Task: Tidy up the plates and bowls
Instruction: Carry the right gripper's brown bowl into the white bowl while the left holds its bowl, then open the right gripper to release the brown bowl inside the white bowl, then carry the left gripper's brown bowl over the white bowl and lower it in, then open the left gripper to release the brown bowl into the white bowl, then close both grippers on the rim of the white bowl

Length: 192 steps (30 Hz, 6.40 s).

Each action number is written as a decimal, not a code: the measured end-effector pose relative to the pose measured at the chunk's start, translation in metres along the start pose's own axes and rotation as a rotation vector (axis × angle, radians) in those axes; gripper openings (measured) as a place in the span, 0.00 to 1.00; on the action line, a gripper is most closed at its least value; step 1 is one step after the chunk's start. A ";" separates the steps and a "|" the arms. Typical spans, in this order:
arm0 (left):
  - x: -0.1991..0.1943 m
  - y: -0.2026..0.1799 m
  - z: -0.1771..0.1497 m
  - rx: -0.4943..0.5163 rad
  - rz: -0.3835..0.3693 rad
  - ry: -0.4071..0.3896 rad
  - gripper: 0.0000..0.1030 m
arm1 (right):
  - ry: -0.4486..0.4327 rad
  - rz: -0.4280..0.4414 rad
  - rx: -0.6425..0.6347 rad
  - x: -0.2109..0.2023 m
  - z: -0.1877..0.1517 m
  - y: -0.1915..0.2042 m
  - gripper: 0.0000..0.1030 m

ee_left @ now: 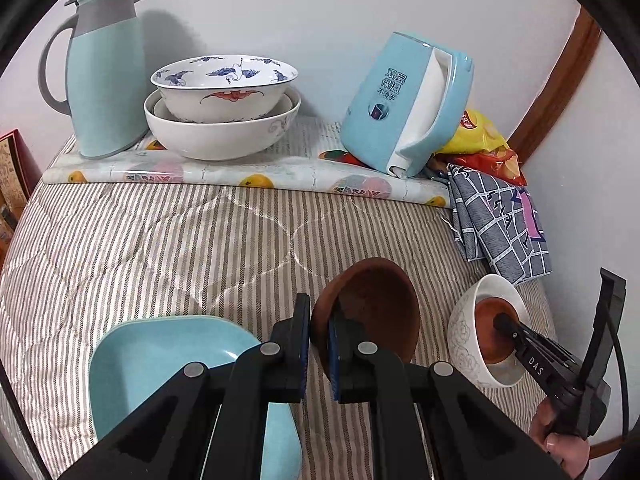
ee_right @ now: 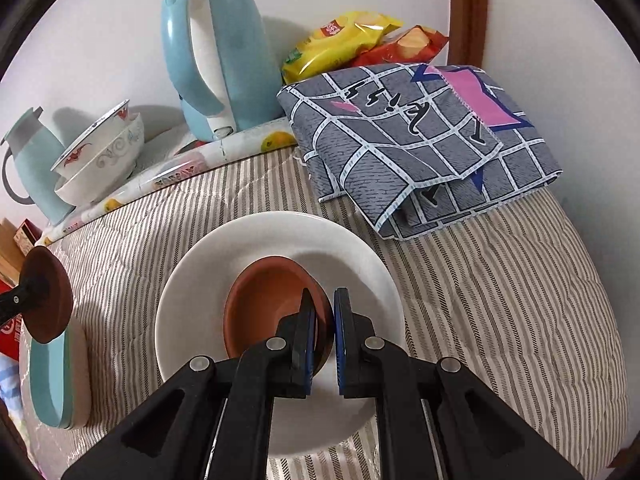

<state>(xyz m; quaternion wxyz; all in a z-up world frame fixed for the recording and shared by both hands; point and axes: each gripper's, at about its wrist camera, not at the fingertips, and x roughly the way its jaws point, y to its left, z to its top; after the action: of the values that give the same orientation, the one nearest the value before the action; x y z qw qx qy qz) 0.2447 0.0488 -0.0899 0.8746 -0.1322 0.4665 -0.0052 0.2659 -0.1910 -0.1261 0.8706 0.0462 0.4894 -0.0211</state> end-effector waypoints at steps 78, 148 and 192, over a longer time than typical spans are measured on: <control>-0.059 -0.098 -0.040 0.135 -0.055 -0.068 0.08 | -0.110 -0.112 0.023 -0.126 -0.051 -0.080 0.43; 0.071 -0.163 -0.031 0.140 -0.098 0.105 0.11 | -0.076 -0.193 0.075 -0.103 -0.089 -0.128 0.48; 0.062 -0.127 -0.020 0.153 -0.081 0.155 0.25 | -0.023 0.047 0.006 -0.031 -0.005 -0.044 0.46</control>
<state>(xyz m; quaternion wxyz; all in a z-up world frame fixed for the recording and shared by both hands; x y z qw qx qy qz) 0.2779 -0.0865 -0.1212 0.8425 -0.0829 0.5252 -0.0864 0.2417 -0.2341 -0.1050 0.8763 0.0603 0.4781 -0.0025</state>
